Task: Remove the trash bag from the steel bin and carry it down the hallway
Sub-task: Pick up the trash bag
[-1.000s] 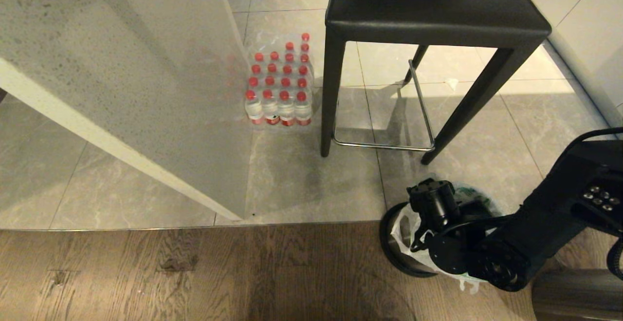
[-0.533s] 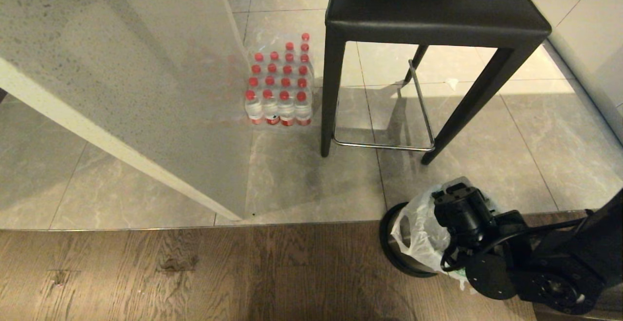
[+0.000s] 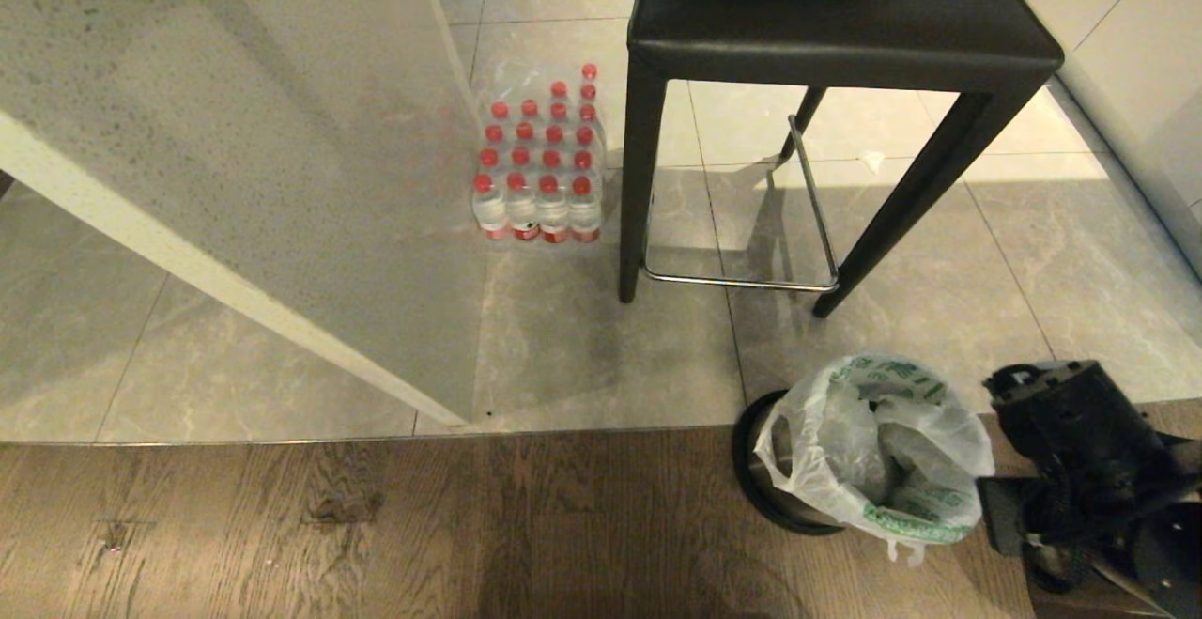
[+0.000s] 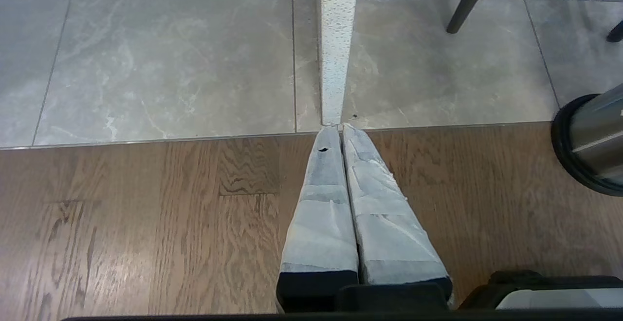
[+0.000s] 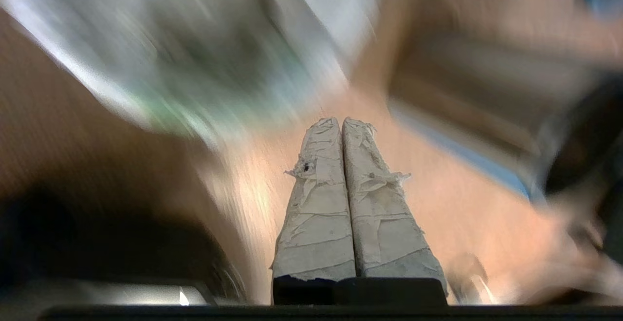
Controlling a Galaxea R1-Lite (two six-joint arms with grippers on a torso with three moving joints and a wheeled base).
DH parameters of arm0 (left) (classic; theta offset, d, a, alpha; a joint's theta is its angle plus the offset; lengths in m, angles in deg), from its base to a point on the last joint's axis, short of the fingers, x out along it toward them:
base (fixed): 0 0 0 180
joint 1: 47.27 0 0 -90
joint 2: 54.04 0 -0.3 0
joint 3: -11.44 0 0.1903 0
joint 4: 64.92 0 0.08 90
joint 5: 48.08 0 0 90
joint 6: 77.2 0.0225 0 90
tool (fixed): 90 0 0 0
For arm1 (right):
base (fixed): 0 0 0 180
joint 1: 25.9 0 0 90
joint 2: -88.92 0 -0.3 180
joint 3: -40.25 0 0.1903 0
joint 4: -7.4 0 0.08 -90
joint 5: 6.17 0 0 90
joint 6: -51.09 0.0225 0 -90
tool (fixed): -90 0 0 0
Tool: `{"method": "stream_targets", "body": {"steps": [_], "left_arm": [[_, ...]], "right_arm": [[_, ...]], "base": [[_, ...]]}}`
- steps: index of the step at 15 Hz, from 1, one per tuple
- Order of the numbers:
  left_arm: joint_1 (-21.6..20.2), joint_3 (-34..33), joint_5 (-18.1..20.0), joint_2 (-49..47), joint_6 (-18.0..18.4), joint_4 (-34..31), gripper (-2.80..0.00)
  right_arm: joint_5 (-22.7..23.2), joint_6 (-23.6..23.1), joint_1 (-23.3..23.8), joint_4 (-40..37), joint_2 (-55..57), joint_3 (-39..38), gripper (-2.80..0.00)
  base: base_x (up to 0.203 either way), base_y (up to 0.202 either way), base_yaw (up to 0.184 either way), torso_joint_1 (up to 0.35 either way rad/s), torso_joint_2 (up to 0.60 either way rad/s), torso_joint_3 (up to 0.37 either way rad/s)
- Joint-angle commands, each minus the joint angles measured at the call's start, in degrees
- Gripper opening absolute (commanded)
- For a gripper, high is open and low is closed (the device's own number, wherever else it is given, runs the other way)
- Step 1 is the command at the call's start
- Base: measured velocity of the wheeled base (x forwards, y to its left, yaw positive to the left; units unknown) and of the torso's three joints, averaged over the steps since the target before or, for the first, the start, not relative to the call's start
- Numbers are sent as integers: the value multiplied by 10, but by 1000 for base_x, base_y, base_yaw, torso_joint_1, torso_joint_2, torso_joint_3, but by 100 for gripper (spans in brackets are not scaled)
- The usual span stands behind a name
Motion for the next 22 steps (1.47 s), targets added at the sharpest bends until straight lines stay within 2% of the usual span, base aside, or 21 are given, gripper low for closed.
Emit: {"method": "stream_targets", "body": {"steps": [1,2,3,4,6,7,12,15,17,19,21,22], "left_arm": [[0,0,0,0,0,0,-280],[0,0,0,0,0,0,-280],[0,0,0,0,0,0,-280],[0,0,0,0,0,0,-280],[0,0,0,0,0,0,-280],[0,0,0,0,0,0,-280],[0,0,0,0,0,0,-280],[0,0,0,0,0,0,-280],[0,0,0,0,0,0,-280],[0,0,0,0,0,0,-280],[0,0,0,0,0,0,-280],[0,0,0,0,0,0,-280]], "right_arm": [[-12,27,27,-237,-110,-6,-280],[-36,40,31,-273,-123,-12,-280],[-68,51,39,-271,-123,-17,-280],[-62,51,40,-261,-124,-27,-280],[24,51,41,-196,-119,-32,-280],[46,51,42,-162,-106,-36,-280],[98,47,59,-119,-55,-56,-280],[100,30,85,-77,-16,-57,-280],[101,-18,119,-95,-11,-58,-280],[113,-101,191,-107,-13,-47,-280],[192,-127,252,-71,-9,-44,-280],[212,-130,268,-39,1,-46,-280]], "base": [[0,0,0,0,0,0],[0,0,0,0,0,0],[0,0,0,0,0,0],[0,0,0,0,0,0],[0,0,0,0,0,0],[0,0,0,0,0,0],[0,0,0,0,0,0],[0,0,0,0,0,0],[0,0,0,0,0,0],[0,0,0,0,0,0],[0,0,0,0,0,0],[0,0,0,0,0,0]]}}
